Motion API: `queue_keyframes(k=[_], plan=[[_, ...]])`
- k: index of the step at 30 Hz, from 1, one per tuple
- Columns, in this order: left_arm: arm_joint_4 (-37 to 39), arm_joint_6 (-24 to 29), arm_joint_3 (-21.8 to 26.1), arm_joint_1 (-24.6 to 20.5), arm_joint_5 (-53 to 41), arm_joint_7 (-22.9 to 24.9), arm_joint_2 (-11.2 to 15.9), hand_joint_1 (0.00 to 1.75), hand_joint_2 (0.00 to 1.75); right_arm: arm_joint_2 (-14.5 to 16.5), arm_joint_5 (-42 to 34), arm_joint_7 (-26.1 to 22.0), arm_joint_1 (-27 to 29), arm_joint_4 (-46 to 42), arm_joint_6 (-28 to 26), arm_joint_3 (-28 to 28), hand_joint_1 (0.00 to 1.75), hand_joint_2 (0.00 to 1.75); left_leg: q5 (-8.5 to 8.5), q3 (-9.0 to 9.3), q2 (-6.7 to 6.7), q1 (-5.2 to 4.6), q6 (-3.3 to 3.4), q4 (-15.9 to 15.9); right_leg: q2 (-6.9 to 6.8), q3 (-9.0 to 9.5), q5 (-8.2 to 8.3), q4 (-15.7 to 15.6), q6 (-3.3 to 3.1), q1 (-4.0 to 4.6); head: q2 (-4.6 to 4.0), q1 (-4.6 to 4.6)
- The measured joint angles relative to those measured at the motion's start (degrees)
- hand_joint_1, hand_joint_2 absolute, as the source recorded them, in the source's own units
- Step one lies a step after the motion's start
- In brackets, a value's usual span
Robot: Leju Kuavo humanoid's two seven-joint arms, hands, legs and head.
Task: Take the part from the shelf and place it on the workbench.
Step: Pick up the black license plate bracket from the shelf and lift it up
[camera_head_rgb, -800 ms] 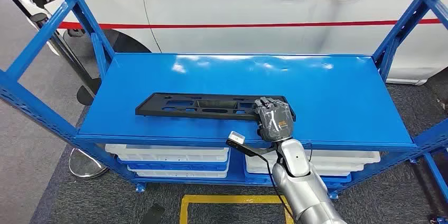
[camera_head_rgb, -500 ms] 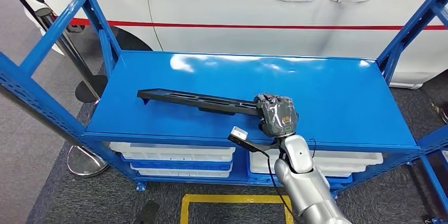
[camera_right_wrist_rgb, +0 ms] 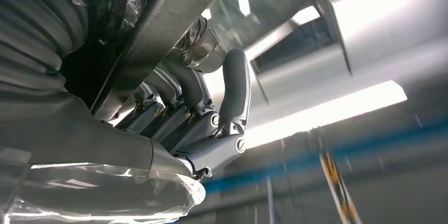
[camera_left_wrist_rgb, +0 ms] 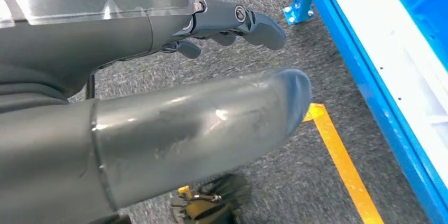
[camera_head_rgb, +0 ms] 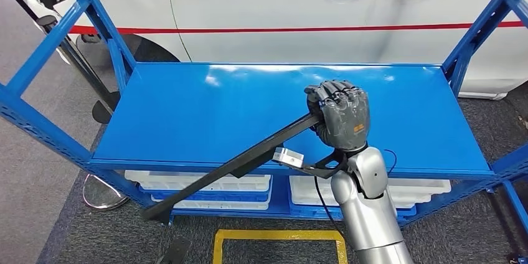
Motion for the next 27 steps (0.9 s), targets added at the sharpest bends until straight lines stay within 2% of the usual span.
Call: queue_keyframes(k=[1, 2, 3, 4, 6, 7, 8, 9, 12, 13, 14, 16, 17, 18, 19, 20, 22, 23, 24, 27], plan=[[0.00, -0.03, 0.03, 0.16, 0.64, -0.30, -0.01, 0.00, 0.00, 0.25, -0.95, -1.08, 0.63, -2.04, 0.01, -0.51, 1.75, 1.75, -1.64, -1.75, 0.00, 0.07, -0.20, 3.79, -0.05, 0.02, -0.05, 0.01, -0.12, 0.04, 0.00, 0.00], [0.00, -0.10, 0.08, 0.39, 1.38, -0.64, -0.02, 0.00, 0.00, 0.39, -1.77, -1.88, 1.27, -3.91, 0.02, -1.02, 1.75, 1.75, -2.56, -3.21, 0.00, 0.13, -0.32, 6.81, -0.07, 0.03, -0.09, 0.03, -0.18, 0.09, 0.00, 0.01], [0.00, -0.17, 0.20, 0.64, 2.17, -1.01, -0.03, 0.00, 0.00, 0.48, -2.45, -2.52, 1.84, -5.67, 0.02, -1.54, 1.75, 1.75, -2.47, -3.91, 0.00, 0.15, -0.35, 8.13, -0.05, 0.06, -0.13, 0.05, -0.22, 0.12, 0.00, 0.00], [0.00, -0.22, 0.39, 0.85, 2.95, -1.36, -0.04, 0.00, 0.00, 0.53, -2.98, -3.06, 2.31, -7.35, 0.03, -2.02, 1.75, 1.75, -1.31, -3.56, 0.00, 0.15, -0.25, 7.23, 0.01, 0.12, -0.16, 0.06, -0.22, 0.14, 0.00, 0.00], [0.00, -0.28, 1.00, 1.02, 4.45, -2.08, -0.04, 0.00, 0.00, 0.56, -3.60, -3.98, 2.98, -10.35, 0.03, -2.64, 1.75, 1.75, 2.58, -0.26, 0.00, 0.07, 0.33, 0.10, 0.18, 0.35, -0.25, 0.05, -0.16, 0.15, 0.00, 0.00], [0.00, -0.33, 1.36, 0.99, 5.12, -2.38, -0.04, 0.00, 0.00, 0.56, -3.78, -4.30, 3.24, -11.65, 0.03, -2.80, 1.75, 1.75, 3.90, 1.54, 0.00, -0.06, 0.68, -3.61, 0.24, 0.43, -0.29, 0.06, -0.04, 0.23, 0.00, 0.01], [0.00, -0.36, 1.73, 0.94, 5.68, -2.66, -0.05, 0.00, 0.00, 0.56, -3.92, -4.54, 3.49, -12.80, 0.04, -2.92, 1.75, 1.75, 4.59, 2.79, -0.01, -0.21, 0.99, -6.20, 0.27, 0.44, -0.28, 0.03, 0.15, 0.26, 0.00, 0.00], [0.00, -0.25, 2.06, 0.95, 6.10, -2.91, -0.09, 0.00, 0.00, 0.55, -4.06, -4.67, 3.73, -13.80, 0.04, -3.00, 1.75, 1.75, 4.65, 3.38, -0.04, -0.38, 1.22, -7.50, 0.28, 0.41, -0.25, -0.03, 0.40, 0.25, 0.00, 0.00], [0.00, 0.11, 2.77, 1.39, 6.39, -4.02, -0.55, 0.00, 1.31, 0.17, -4.04, -3.66, 4.21, -16.58, 0.05, -2.74, 1.75, 1.75, 5.00, 3.85, -0.08, -0.40, 1.88, -8.56, 0.28, 0.44, -0.24, -0.14, 1.40, 0.18, 0.00, 0.00], [0.00, -0.45, 2.92, 1.55, 6.37, -4.56, -0.80, 0.00, 1.75, -0.30, -3.91, -2.67, 4.21, -17.55, 0.05, -2.25, 1.75, 1.75, 5.27, 4.07, -0.04, -0.26, 2.22, -9.03, 0.25, 0.11, -0.97, 0.77, 1.67, 0.18, 0.00, 0.02], [0.00, -1.47, 3.11, 1.63, 6.40, -5.05, -1.04, 0.00, 1.75, -0.95, -3.85, -1.52, 4.20, -18.43, 0.06, -1.51, 1.75, 1.75, 5.51, 4.28, 0.01, -0.11, 2.54, -9.44, 0.24, -0.75, -2.33, 2.81, 1.91, 0.16, 0.00, 0.04], [0.00, -4.00, 3.56, 1.72, 6.59, -5.86, -1.49, 0.00, 1.75, -2.55, -4.20, 0.90, 4.25, -19.70, 0.07, 0.37, 1.75, 1.75, 5.62, 4.35, 0.07, -0.10, 2.92, -9.60, 0.20, -3.84, -6.01, 9.57, 2.24, -0.01, 0.00, 0.08], [0.00, -4.98, 3.77, 1.77, 6.63, -6.23, -1.67, 0.00, 1.75, -3.40, -4.43, 1.97, 4.35, -20.14, 0.07, 1.37, 1.75, 1.75, 5.59, 4.32, 0.08, -0.12, 2.98, -9.54, 0.19, -5.38, -7.24, 12.75, 2.43, -0.09, 0.00, 0.07], [0.00, -5.60, 3.89, 1.83, 6.41, -6.63, -1.87, 0.00, 1.75, -4.33, -4.58, 3.03, 4.45, -20.59, 0.07, 2.40, 1.75, 1.75, 5.55, 4.29, 0.07, -0.13, 2.98, -9.46, 0.17, -6.22, -7.47, 14.45, 2.59, -0.15, 0.00, 0.06], [0.00, -5.90, 3.92, 1.86, 5.91, -7.04, -2.05, 0.00, 1.75, -5.30, -4.64, 4.03, 4.51, -21.08, 0.07, 3.40, 1.75, 1.75, 5.47, 4.28, 0.05, -0.12, 2.94, -9.33, 0.15, -6.06, -6.61, 14.12, 2.71, -0.24, 0.00, 0.06], [0.00, -5.79, 3.80, 1.86, 5.07, -7.35, -2.23, 0.00, 1.75, -6.27, -4.63, 4.93, 4.54, -21.61, 0.07, 4.31, 1.75, 1.75, 5.34, 4.28, 0.00, -0.09, 2.85, -9.10, 0.13, -4.76, -4.85, 11.61, 2.79, -0.35, 0.00, 0.06], [0.00, -4.83, 3.11, 1.83, 2.87, -7.43, -2.58, 0.00, 1.75, -7.83, -4.59, 6.18, 4.57, -22.55, 0.07, 5.72, 1.75, 1.75, 4.84, 4.14, -0.14, -0.16, 2.43, -8.34, 0.12, -0.99, -1.62, 4.21, 2.74, -0.43, 0.00, 0.07], [0.00, -4.27, 2.60, 1.83, 1.90, -7.31, -2.70, 0.00, 1.75, -8.36, -4.57, 6.54, 4.64, -22.93, 0.07, 6.21, 1.75, 1.75, 4.60, 4.00, -0.19, -0.25, 2.15, -7.97, 0.16, 0.26, -0.88, 1.67, 2.55, -0.41, 0.00, 0.07], [0.00, -3.81, 2.09, 1.85, 1.10, -7.14, -2.78, 0.00, 1.75, -8.75, -4.54, 6.77, 4.77, -23.24, 0.07, 6.62, 1.75, 1.75, 4.44, 3.87, -0.21, -0.34, 1.89, -7.71, 0.21, 0.77, -0.77, 0.47, 2.32, -0.31, 0.00, 0.05], [0.00, -2.74, 0.60, 1.94, -0.71, -6.41, -2.95, 0.00, 1.75, -9.52, -4.02, 7.01, 5.36, -23.92, 0.08, 7.57, 1.75, 1.75, 4.15, 3.72, -0.18, -0.24, 1.10, -7.43, 0.35, 0.73, -0.71, 0.14, 1.34, -0.19, 0.00, 0.04]])
